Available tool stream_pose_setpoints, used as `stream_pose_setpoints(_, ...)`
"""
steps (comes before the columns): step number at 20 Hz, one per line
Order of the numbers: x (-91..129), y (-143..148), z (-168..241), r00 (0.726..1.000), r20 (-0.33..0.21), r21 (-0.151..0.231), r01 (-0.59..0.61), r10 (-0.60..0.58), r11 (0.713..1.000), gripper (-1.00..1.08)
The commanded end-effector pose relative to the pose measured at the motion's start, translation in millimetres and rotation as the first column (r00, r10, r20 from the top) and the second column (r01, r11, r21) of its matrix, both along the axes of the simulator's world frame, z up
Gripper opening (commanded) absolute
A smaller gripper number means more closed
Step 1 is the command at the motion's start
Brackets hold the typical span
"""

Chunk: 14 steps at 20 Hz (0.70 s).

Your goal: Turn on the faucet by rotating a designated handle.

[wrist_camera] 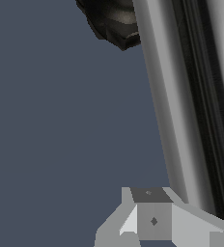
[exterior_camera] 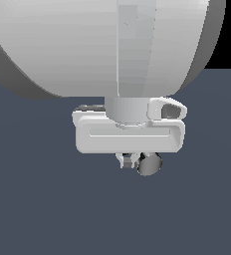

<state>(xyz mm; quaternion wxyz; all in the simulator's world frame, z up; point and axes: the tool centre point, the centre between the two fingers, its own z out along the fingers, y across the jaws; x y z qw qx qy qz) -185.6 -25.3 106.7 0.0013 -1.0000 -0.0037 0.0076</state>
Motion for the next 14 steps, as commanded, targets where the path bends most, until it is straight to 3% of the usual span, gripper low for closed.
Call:
stream_pose_setpoints(1, 8.5, -20.8, 1.8, 1.000, 0.015, -0.001, 0.020, -0.020, 1.000, -1.00)
stream_pose_setpoints(14, 12.9, -80.9, 0.7, 1.000, 0.015, -0.002, 0.020, -0.020, 1.000, -1.00)
